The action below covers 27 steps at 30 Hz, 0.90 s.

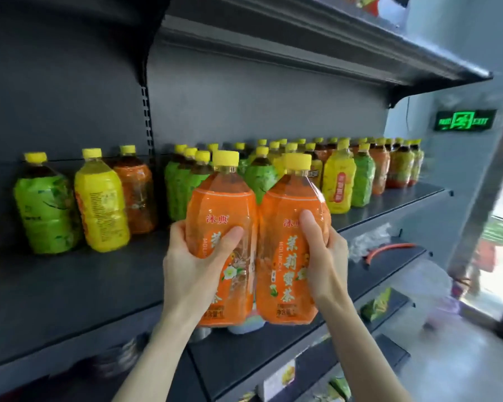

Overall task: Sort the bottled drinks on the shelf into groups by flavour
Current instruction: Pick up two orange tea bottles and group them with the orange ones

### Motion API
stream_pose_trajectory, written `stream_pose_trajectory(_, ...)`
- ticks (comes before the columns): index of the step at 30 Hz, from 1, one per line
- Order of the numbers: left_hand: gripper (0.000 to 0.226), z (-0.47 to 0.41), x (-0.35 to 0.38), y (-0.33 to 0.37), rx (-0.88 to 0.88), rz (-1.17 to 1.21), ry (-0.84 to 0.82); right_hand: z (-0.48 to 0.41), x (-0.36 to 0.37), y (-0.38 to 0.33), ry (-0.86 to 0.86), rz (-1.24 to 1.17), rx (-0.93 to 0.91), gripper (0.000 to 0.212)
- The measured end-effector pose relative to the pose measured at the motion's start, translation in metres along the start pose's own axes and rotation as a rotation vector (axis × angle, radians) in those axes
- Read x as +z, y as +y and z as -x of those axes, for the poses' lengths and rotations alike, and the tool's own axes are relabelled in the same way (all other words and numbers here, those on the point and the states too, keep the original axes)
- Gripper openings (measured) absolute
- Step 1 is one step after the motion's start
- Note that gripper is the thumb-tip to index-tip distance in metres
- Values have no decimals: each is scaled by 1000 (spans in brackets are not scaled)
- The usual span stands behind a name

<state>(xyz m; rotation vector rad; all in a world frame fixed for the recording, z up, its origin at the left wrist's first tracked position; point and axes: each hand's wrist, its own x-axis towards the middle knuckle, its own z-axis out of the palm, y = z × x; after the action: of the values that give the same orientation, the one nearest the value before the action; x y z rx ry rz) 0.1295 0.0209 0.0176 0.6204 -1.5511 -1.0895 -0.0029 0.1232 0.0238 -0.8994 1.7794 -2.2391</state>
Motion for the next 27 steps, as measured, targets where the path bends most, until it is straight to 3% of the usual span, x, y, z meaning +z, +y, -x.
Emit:
stream_pose_trajectory(10, 57, 63, 208, 25, -78, 128, -184, -60, -212, 5, 110, 123, -28, 65)
stream_pose_trajectory(27, 64, -52, 493, -27, 18, 202, -263, -316, -355, 69, 187, 188, -93, 70)
